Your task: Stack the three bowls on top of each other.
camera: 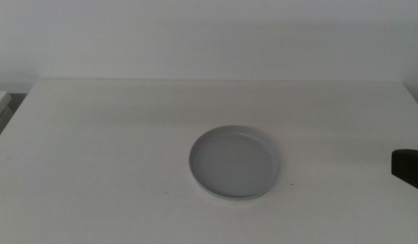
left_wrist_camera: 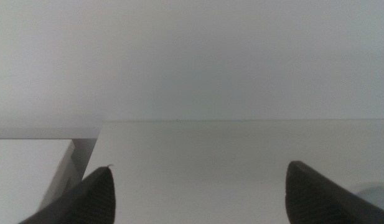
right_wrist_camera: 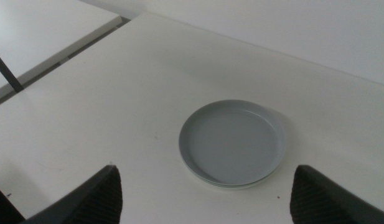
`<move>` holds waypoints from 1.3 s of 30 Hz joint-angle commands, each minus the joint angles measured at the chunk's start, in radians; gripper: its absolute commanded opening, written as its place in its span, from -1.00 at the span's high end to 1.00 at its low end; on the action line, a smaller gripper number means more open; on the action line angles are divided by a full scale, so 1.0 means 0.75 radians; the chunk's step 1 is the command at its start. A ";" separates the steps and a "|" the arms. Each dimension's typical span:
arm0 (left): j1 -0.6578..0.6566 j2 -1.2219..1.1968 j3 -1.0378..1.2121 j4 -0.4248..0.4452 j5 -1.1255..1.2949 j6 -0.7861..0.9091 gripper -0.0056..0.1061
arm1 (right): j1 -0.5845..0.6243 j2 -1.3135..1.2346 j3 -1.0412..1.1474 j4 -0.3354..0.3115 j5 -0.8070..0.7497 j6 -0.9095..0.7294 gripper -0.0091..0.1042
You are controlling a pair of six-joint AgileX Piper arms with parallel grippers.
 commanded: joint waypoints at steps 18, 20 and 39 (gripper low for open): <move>0.003 -0.175 0.258 -0.158 -0.122 -0.010 -0.78 | -0.389 -0.113 0.120 -0.282 -0.439 -0.016 -0.80; 0.003 -0.277 0.361 -0.161 -0.138 -0.010 -0.78 | -0.430 -0.189 0.237 -0.282 -0.563 -0.016 -0.80; 0.003 -0.903 1.058 -0.175 -0.412 -0.010 -0.78 | -0.492 -0.823 1.115 -0.314 -0.709 -0.016 -0.80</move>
